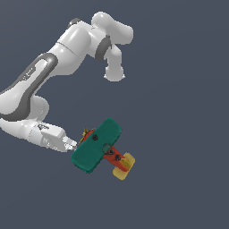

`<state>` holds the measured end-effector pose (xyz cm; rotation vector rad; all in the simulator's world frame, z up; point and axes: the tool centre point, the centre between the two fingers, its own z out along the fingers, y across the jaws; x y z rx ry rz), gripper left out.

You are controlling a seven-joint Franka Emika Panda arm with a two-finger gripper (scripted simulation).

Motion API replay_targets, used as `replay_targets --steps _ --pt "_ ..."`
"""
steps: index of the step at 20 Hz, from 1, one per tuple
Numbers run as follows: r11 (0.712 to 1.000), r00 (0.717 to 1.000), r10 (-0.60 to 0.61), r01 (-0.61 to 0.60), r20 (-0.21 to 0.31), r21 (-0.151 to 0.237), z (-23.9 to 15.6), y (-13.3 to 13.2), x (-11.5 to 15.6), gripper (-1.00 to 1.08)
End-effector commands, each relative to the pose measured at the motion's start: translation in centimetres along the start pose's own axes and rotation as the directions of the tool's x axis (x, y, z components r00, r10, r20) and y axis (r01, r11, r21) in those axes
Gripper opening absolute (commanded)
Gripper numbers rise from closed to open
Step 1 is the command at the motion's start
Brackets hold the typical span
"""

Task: Pick up the object and move it to a goal position.

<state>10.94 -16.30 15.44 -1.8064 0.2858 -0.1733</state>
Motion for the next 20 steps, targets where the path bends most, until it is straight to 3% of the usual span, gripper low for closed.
replay_targets --steps 1,20 --pt "1.0 1.0 0.011 -0.011 0.002 0.009 0.2 0.3 -0.1 0.28" --pt "1.0 1.0 0.02 -0.02 0.004 0.015 3.8 0.4 -0.3 0.28"
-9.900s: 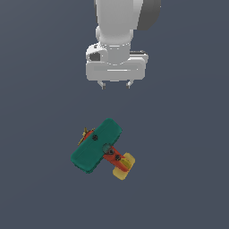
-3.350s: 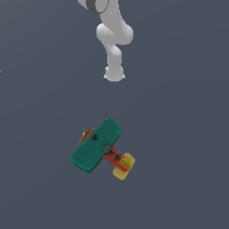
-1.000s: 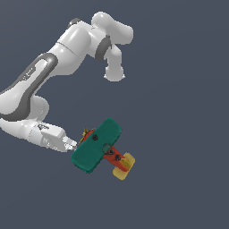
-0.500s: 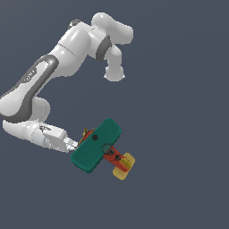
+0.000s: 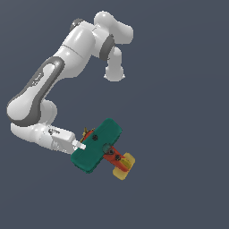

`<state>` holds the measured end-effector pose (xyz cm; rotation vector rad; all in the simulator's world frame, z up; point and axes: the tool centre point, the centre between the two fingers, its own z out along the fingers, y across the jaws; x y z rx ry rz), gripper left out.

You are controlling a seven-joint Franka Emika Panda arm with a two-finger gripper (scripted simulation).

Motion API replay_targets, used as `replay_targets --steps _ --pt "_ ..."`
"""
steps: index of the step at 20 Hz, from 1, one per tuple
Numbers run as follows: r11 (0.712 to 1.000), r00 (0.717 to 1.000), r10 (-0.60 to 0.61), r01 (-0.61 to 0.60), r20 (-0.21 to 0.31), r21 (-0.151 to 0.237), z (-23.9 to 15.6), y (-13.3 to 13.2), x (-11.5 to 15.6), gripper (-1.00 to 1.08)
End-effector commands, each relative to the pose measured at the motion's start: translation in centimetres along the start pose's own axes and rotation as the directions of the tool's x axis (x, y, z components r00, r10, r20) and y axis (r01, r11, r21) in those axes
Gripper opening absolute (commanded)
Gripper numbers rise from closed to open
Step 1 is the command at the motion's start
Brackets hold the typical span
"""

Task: Pick up the object and move it to a goal position.

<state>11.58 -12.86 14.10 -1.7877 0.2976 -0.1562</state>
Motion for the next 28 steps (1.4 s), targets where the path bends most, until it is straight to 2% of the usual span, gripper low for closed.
replay_targets --steps 1,12,17,23,28 --pt "1.0 1.0 0.0 0.0 -0.002 0.0 0.1 0.0 0.0 -1.0" --pt "1.0 1.0 0.001 -0.001 -0.002 0.0 0.0 0.0 0.0 -1.0" --pt "1.0 1.0 0.001 -0.001 -0.019 0.001 -0.2 -0.2 0.1 -1.0" --pt "1.0 0.997 0.002 -0.002 -0.072 0.003 -0.8 -1.0 0.4 -1.0" --pt "1.0 0.99 0.003 -0.003 -0.144 0.005 -1.8 -2.0 0.8 -1.0"
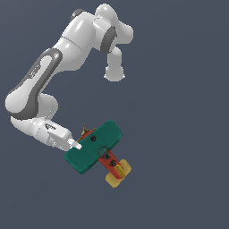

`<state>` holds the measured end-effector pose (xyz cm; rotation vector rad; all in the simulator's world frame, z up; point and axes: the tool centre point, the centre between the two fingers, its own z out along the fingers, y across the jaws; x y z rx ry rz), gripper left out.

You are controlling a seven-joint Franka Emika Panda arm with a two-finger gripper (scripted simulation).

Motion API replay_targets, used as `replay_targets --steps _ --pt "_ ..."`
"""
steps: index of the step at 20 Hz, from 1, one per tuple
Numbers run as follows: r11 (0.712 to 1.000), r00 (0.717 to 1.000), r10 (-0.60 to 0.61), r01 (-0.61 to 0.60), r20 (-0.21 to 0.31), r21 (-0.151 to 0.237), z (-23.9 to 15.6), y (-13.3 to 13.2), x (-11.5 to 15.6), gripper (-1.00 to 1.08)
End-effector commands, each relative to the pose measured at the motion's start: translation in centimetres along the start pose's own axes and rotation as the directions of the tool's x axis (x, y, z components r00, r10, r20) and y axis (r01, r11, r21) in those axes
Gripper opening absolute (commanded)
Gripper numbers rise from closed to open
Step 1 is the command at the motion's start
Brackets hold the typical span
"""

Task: Pick up the object and move it to a goal position.

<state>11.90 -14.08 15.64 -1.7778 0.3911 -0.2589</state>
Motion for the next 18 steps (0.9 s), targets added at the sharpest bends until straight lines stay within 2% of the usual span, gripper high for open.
replay_targets --steps 1,6,12,18 --pt "1.0 0.999 -0.005 0.005 -0.042 0.004 -0.5 -1.0 0.3 -1.0" --pt "1.0 0.99 -0.004 0.005 -0.142 0.008 -1.9 -2.5 0.9 -1.0" --pt "1.0 0.965 -0.002 0.006 -0.261 0.015 -3.5 -4.4 1.4 -1.0" --pt "1.0 0.937 -0.001 0.009 -0.348 0.021 -4.8 -5.8 1.6 -1.0"
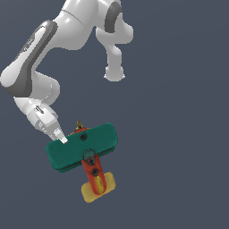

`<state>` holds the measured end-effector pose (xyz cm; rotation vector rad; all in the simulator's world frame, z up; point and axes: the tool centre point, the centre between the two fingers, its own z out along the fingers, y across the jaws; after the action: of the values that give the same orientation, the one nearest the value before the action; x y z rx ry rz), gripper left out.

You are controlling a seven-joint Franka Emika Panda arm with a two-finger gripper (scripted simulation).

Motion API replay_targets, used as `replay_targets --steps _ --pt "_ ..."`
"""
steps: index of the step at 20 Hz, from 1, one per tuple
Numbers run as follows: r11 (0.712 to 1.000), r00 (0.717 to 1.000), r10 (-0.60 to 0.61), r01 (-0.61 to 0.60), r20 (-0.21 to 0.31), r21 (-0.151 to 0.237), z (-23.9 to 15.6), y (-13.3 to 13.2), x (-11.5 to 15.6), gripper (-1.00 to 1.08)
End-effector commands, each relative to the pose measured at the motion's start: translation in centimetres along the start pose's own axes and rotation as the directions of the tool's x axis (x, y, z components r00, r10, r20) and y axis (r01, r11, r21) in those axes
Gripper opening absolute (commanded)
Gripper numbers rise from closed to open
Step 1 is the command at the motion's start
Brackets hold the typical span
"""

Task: Pick up the object and move it to a goal position.

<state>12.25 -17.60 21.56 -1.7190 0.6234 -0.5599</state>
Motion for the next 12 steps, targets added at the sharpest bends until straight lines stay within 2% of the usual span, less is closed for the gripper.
replay_targets --steps 1,6,12 --pt "1.0 0.999 -0.004 0.005 -0.034 0.007 -0.42 -0.93 0.32 -1.0" --pt "1.0 0.997 -0.005 0.006 -0.077 0.012 -0.94 -1.62 0.62 -1.0" --pt "1.0 0.996 -0.005 0.006 -0.092 0.015 -1.12 -1.88 0.74 -1.0"
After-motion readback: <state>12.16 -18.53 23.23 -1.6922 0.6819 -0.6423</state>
